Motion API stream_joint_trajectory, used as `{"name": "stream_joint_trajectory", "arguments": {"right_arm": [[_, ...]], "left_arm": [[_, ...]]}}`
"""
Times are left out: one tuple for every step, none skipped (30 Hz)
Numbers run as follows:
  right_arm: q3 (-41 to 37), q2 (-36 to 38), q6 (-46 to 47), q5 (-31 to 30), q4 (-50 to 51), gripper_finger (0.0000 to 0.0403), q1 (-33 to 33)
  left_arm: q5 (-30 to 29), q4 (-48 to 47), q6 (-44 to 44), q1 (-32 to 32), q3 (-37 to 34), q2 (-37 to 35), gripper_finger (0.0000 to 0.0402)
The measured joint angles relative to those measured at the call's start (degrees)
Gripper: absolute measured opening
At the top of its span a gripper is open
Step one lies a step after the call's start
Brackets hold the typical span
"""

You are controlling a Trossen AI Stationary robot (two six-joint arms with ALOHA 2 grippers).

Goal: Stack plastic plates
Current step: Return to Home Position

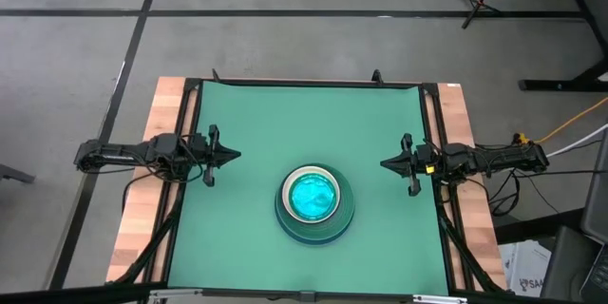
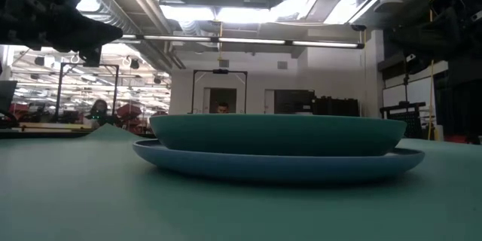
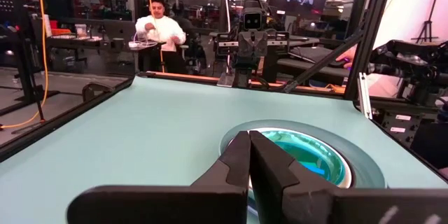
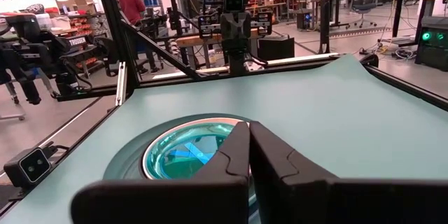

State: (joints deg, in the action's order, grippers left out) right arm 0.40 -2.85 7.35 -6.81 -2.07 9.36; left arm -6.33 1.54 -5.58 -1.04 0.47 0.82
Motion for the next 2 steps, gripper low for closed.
{"name": "stream_joint_trajectory", "arguments": {"right_arm": [[0.00,0.00,0.00,0.00,0.00,0.0003,-0.02],[0.00,0.00,0.00,-0.01,0.00,0.0003,-0.02]], "left_arm": [[0.00,0.02,0.00,0.00,0.00,0.00,0.0000],[0.02,0.02,0.00,0.00,0.00,0.02,0.0000]]}}
